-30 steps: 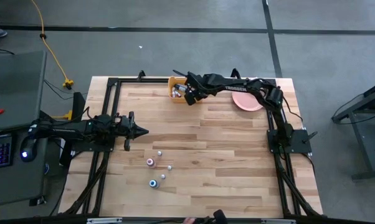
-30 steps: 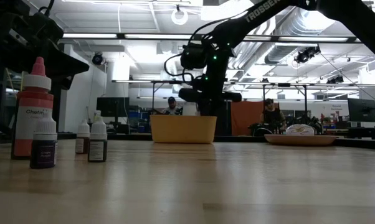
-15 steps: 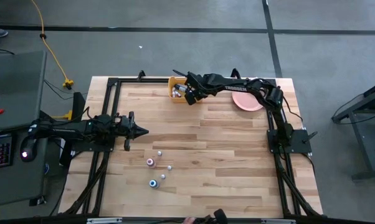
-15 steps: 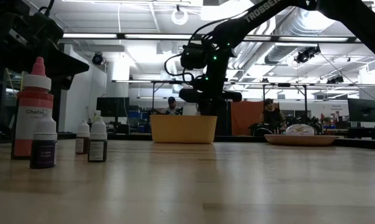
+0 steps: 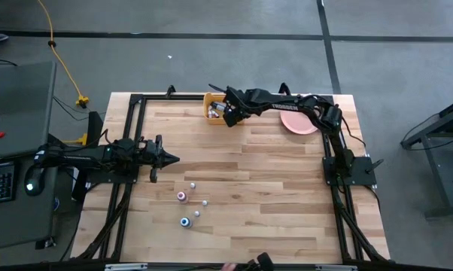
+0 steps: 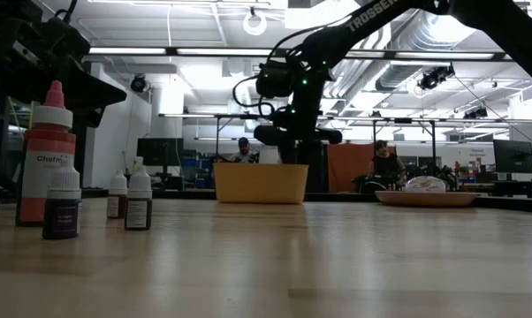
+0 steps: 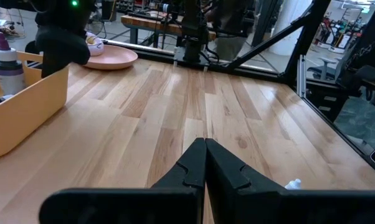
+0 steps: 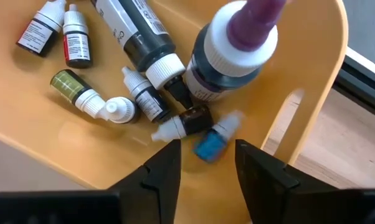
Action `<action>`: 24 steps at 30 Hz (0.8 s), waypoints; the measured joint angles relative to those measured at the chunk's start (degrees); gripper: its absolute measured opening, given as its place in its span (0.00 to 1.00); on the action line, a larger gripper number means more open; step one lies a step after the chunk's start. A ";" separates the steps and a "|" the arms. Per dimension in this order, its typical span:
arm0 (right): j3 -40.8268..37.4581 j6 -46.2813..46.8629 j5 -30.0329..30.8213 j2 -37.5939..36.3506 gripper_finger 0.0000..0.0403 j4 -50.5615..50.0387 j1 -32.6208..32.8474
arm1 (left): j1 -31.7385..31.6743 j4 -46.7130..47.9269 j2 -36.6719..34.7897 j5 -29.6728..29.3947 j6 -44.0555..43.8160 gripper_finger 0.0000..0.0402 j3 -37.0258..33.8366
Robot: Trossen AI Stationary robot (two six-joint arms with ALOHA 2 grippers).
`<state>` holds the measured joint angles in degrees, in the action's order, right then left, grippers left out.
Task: Pick & Place food coloring
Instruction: Put the small green food coloring bottle into the yellow bin
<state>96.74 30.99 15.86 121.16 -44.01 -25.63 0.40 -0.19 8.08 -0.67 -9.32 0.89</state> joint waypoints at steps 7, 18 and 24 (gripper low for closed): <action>0.40 -1.47 0.72 -1.92 0.36 0.46 0.28 | 0.00 0.01 0.00 0.00 0.01 0.00 -0.01; 0.40 -8.88 -2.58 -8.63 0.36 0.10 2.62 | -0.01 0.00 -0.01 0.02 0.02 0.00 -0.02; 0.40 -19.01 -7.93 -14.37 0.36 0.90 6.43 | 0.00 0.00 0.00 0.02 0.00 0.00 0.00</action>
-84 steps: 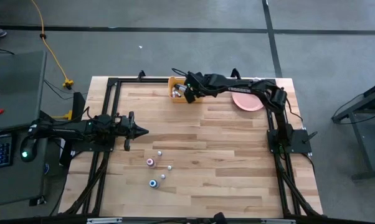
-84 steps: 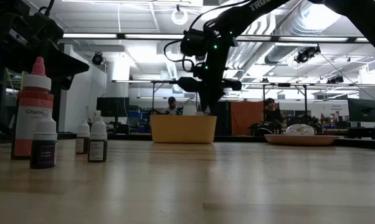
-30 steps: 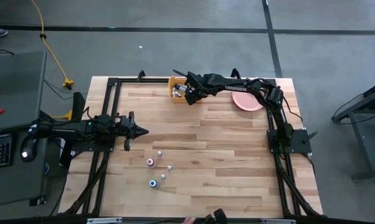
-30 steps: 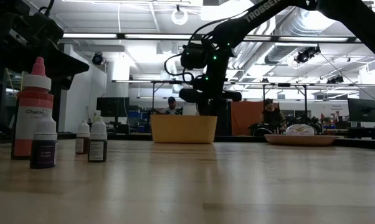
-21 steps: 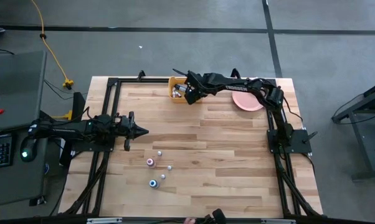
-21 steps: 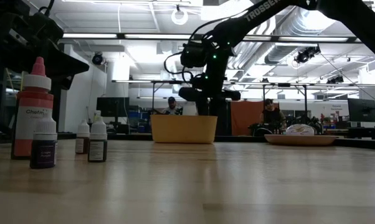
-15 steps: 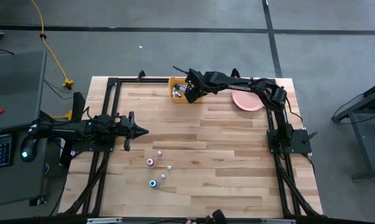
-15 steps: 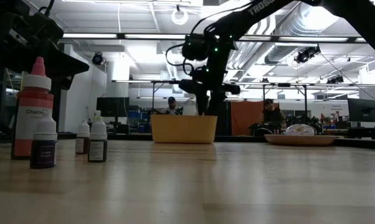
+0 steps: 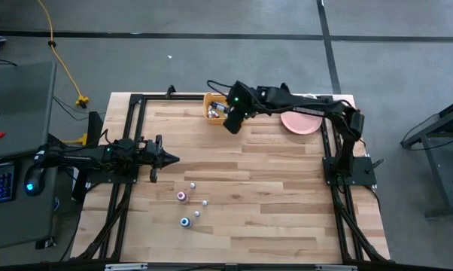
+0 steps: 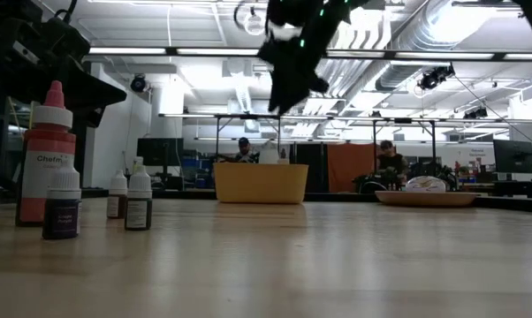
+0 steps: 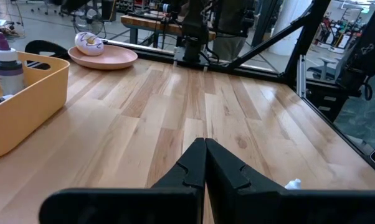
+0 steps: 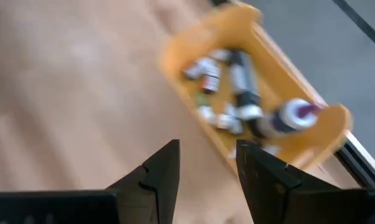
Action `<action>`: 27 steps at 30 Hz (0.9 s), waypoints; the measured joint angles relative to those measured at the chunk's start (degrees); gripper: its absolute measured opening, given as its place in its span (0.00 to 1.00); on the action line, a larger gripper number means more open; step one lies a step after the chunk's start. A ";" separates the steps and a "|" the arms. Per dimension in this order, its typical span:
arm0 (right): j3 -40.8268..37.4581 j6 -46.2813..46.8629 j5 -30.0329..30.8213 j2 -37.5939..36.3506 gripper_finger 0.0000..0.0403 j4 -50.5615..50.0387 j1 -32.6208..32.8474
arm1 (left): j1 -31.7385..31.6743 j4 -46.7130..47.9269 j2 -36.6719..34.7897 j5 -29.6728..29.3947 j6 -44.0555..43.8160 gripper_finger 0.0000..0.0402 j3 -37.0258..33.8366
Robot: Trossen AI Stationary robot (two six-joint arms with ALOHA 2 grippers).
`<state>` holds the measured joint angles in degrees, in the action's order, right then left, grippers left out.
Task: Pick & Place food coloring
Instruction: Put the small green food coloring bottle into the yellow bin
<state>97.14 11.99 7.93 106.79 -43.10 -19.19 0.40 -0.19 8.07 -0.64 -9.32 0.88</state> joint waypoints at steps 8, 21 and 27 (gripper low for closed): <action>0.00 -8.00 -15.82 -5.90 0.36 -0.28 6.80 | -0.02 0.00 0.00 0.00 0.02 0.00 0.00; -27.85 -13.08 -12.58 -20.04 0.36 14.26 20.75 | 0.00 0.00 -0.02 0.00 0.00 0.00 0.00; -43.20 -5.85 -12.84 -24.09 0.36 30.93 25.99 | -0.02 0.00 0.00 0.00 0.00 0.00 -0.02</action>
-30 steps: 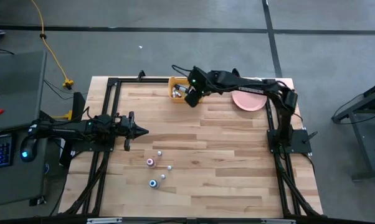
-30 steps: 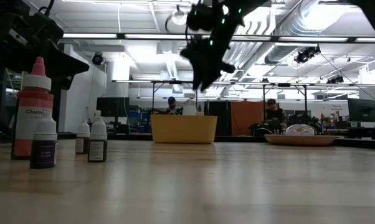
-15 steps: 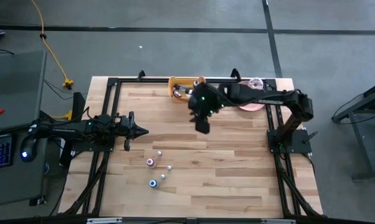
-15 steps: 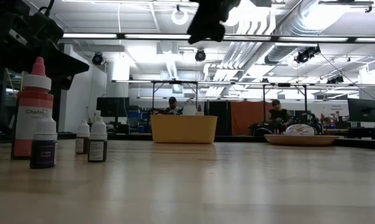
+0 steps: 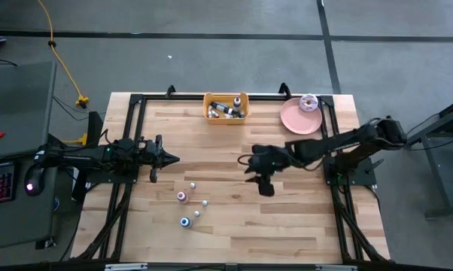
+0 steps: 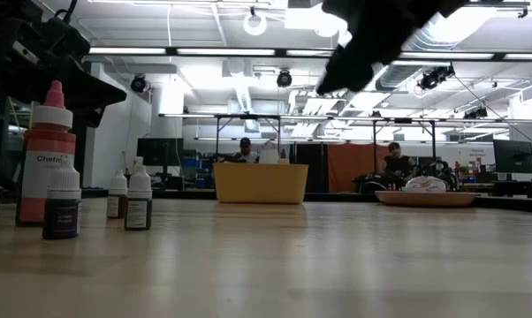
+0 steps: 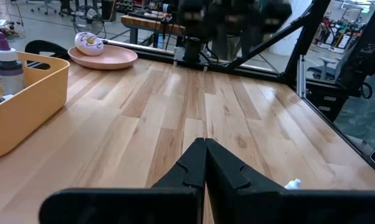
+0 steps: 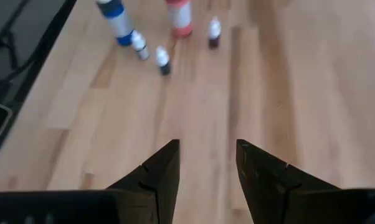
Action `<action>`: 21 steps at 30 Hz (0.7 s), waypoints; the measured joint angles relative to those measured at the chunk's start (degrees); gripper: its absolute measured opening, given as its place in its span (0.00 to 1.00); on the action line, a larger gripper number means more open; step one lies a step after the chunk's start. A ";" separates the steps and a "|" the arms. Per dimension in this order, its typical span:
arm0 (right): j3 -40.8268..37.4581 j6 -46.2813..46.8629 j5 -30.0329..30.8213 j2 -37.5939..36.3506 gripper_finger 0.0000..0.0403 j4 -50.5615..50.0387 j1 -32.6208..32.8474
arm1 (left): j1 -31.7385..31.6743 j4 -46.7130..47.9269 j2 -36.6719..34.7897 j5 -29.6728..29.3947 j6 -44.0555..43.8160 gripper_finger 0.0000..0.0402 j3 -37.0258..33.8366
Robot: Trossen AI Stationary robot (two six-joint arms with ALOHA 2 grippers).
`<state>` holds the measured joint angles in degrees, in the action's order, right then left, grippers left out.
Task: Pick & Place food coloring
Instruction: Put the small green food coloring bottle into the yellow bin
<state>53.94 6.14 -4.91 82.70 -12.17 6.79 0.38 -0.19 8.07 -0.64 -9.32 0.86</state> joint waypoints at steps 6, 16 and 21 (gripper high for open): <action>-2.20 5.84 -0.32 1.59 0.36 0.56 2.07 | 0.01 0.00 0.00 0.00 0.00 0.00 0.00; 18.43 2.60 -0.11 15.66 0.35 -15.86 2.70 | 0.02 0.00 -0.01 -0.11 0.01 0.00 0.01; 32.45 -3.06 -2.68 24.53 0.35 -23.37 2.70 | 0.02 0.00 -0.02 -0.13 0.02 0.00 0.02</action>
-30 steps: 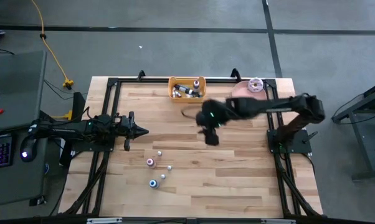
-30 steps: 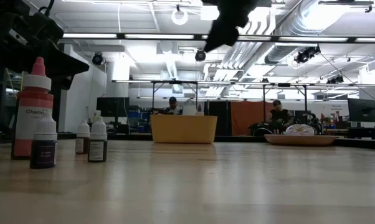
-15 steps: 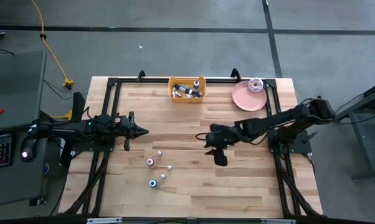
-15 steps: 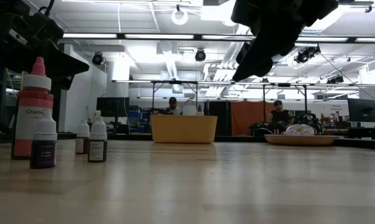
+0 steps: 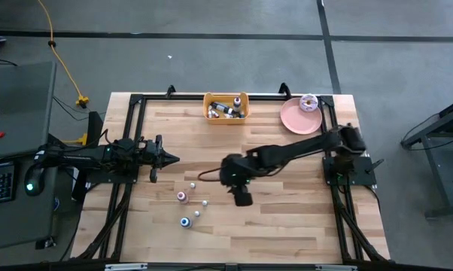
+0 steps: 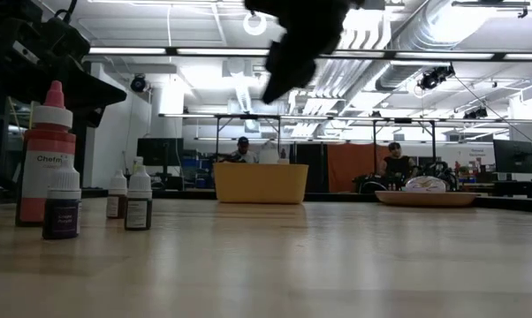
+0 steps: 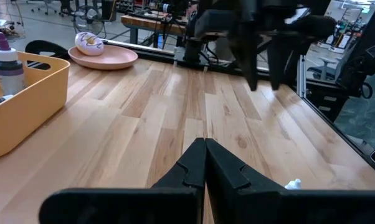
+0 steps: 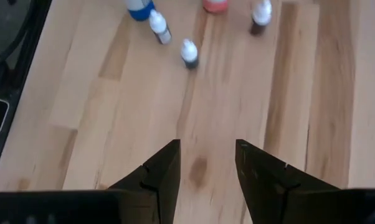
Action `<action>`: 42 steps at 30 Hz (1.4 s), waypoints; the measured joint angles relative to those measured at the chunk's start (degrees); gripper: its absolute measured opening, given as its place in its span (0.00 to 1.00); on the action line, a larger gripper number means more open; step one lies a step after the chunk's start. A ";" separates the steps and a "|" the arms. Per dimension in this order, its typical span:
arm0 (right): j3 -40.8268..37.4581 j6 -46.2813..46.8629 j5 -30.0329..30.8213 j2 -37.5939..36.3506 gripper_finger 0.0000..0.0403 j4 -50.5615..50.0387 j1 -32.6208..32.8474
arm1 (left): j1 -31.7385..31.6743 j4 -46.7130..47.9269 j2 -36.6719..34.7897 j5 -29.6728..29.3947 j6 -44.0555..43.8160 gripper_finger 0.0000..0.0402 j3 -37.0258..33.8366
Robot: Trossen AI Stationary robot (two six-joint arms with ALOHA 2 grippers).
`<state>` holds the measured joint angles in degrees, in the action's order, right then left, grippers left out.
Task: Pick & Place food coloring
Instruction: Put the small green food coloring bottle into the yellow bin
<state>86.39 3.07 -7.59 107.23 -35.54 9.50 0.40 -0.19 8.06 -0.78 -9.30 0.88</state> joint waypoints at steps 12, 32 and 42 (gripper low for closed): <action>21.69 -6.63 -0.21 14.42 0.36 -6.73 -0.02 | 0.00 0.00 0.02 -0.02 0.00 0.00 0.00; 34.64 -7.63 1.09 28.91 0.36 -7.10 2.16 | 0.00 0.00 0.02 0.02 -0.01 0.00 -0.01; 34.60 -7.07 2.08 30.74 0.35 -7.37 2.29 | 0.00 0.00 0.02 0.02 -0.02 0.00 -0.02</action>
<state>120.99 -4.00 -5.51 137.96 -42.91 11.79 0.40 -0.19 8.08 -0.75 -9.32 0.86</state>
